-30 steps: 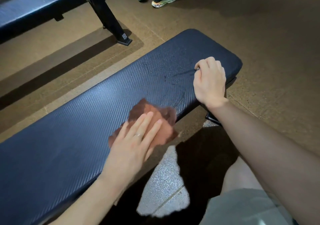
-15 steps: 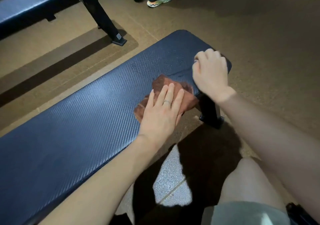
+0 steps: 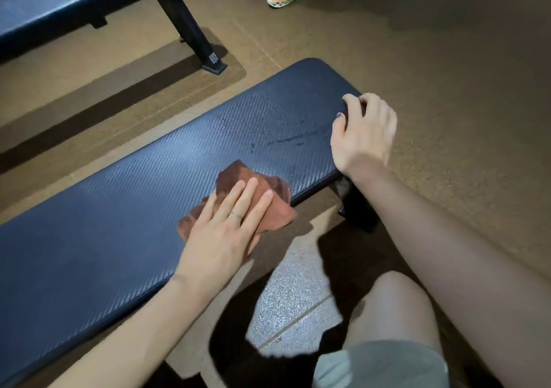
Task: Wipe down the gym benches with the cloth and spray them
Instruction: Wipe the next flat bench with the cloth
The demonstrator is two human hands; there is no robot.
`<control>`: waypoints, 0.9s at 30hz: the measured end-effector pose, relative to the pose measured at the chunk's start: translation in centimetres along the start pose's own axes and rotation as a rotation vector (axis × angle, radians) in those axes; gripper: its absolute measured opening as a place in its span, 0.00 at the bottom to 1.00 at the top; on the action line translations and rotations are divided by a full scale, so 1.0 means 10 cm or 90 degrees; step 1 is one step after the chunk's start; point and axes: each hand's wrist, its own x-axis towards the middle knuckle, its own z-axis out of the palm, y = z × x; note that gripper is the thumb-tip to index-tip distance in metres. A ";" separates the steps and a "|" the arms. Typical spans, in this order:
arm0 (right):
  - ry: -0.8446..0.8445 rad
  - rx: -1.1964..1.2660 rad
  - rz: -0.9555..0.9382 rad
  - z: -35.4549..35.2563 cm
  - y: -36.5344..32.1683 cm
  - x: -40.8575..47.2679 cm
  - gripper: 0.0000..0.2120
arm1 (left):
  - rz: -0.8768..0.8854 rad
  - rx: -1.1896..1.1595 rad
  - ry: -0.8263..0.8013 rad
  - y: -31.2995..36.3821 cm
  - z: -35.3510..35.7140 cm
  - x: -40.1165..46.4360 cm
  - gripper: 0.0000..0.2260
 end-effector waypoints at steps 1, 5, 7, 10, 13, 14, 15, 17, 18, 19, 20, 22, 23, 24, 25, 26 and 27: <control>-0.039 -0.029 0.015 -0.01 -0.01 0.02 0.23 | 0.009 -0.003 -0.002 0.07 0.00 0.20 0.28; -0.114 -0.072 0.045 0.01 -0.03 0.06 0.25 | 0.011 -0.011 0.006 0.28 -0.05 0.62 0.28; -0.076 -0.058 0.026 0.02 0.00 0.04 0.25 | 0.011 -0.016 0.008 0.29 -0.09 0.60 0.28; 0.007 -0.012 -0.007 0.06 0.05 0.00 0.23 | 0.028 -0.005 -0.001 0.21 -0.10 0.37 0.28; 0.042 -0.021 -0.030 0.10 0.07 -0.01 0.23 | 0.053 0.003 0.006 0.02 -0.05 0.00 0.28; 0.037 -0.024 -0.029 0.10 0.06 -0.01 0.23 | 0.061 0.000 0.009 -0.05 -0.04 -0.09 0.28; 0.029 -0.026 -0.024 0.09 0.05 -0.01 0.24 | 0.070 -0.002 0.009 -0.10 -0.03 -0.14 0.28; 0.023 -0.035 -0.012 0.08 0.03 -0.01 0.25 | 0.081 0.000 0.010 -0.15 -0.02 -0.12 0.29; 0.020 -0.044 -0.009 0.07 0.03 -0.01 0.25 | 0.084 -0.001 0.010 -0.14 -0.01 -0.09 0.29; 0.014 -0.056 -0.007 0.07 0.02 -0.01 0.25 | 0.090 -0.004 0.012 -0.12 -0.01 -0.04 0.29; 0.001 -0.067 -0.002 0.07 0.02 0.00 0.25 | 0.094 -0.008 0.019 -0.10 -0.01 0.02 0.29; -0.027 -0.072 0.008 0.07 0.02 0.00 0.25 | 0.093 -0.016 0.035 -0.03 0.02 0.21 0.29; -0.034 -0.065 0.009 0.05 0.02 0.01 0.25 | 0.092 -0.026 0.038 0.03 0.02 0.35 0.30; -0.039 -0.056 0.010 0.03 0.03 0.01 0.26 | 0.093 -0.037 0.045 0.11 0.00 0.51 0.30; -0.044 -0.048 0.008 0.00 0.03 0.01 0.26 | 0.093 -0.048 0.050 0.20 -0.03 0.67 0.29; -0.052 -0.041 0.004 -0.02 0.04 0.01 0.25 | 0.092 -0.056 0.042 0.28 -0.07 0.81 0.28; -0.064 -0.037 0.002 -0.05 0.05 0.01 0.25 | 0.094 -0.060 0.030 0.34 -0.10 0.90 0.28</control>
